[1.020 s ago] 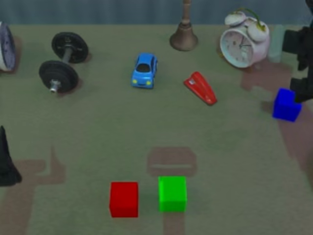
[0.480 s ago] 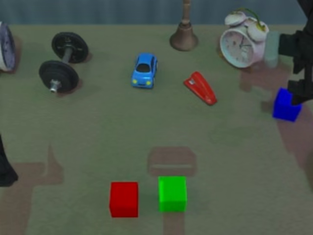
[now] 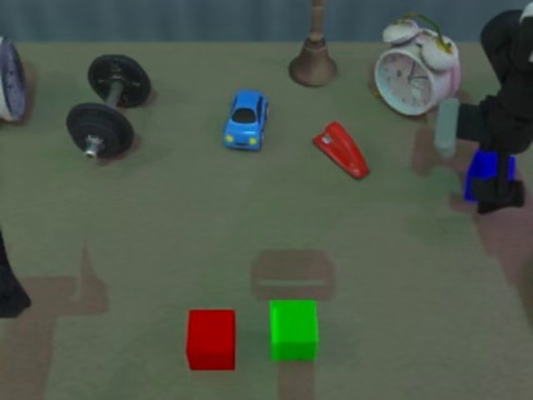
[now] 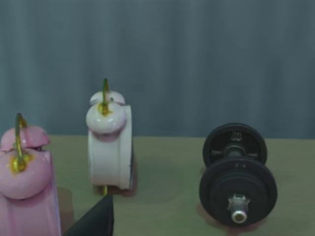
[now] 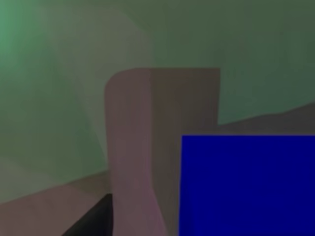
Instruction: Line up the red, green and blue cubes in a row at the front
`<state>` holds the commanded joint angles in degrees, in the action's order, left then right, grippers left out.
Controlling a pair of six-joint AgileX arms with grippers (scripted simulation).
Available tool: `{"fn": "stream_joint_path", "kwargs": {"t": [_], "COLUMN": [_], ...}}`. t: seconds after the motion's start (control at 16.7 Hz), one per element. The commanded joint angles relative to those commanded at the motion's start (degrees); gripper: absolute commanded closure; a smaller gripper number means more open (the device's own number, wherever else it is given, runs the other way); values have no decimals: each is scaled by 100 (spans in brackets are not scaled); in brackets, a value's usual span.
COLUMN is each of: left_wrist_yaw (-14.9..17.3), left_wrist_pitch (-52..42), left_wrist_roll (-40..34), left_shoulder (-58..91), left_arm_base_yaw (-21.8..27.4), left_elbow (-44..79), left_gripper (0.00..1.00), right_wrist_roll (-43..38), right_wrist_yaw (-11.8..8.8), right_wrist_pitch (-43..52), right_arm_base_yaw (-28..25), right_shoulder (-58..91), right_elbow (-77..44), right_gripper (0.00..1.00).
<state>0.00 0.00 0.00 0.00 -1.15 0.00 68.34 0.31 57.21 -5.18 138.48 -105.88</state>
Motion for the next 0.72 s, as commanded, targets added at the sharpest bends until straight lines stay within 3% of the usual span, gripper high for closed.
{"fn": "stream_joint_path", "kwargs": {"t": [0.24,0.72], "left_wrist_yaw": [0,0], "left_wrist_pitch": [0,0], "left_wrist_roll": [0,0], "left_shoulder": [0,0], "left_arm_base_yaw": [0,0], "left_elbow": [0,0], "left_gripper": [0,0], "right_wrist_roll": [1,1], "right_wrist_yaw": [0,0], "right_wrist_pitch": [-53,-53], "right_arm_base_yaw": [-1,-1], "right_shoulder": [26,26], "right_elbow": [45,45], "right_gripper": [0,60]}}
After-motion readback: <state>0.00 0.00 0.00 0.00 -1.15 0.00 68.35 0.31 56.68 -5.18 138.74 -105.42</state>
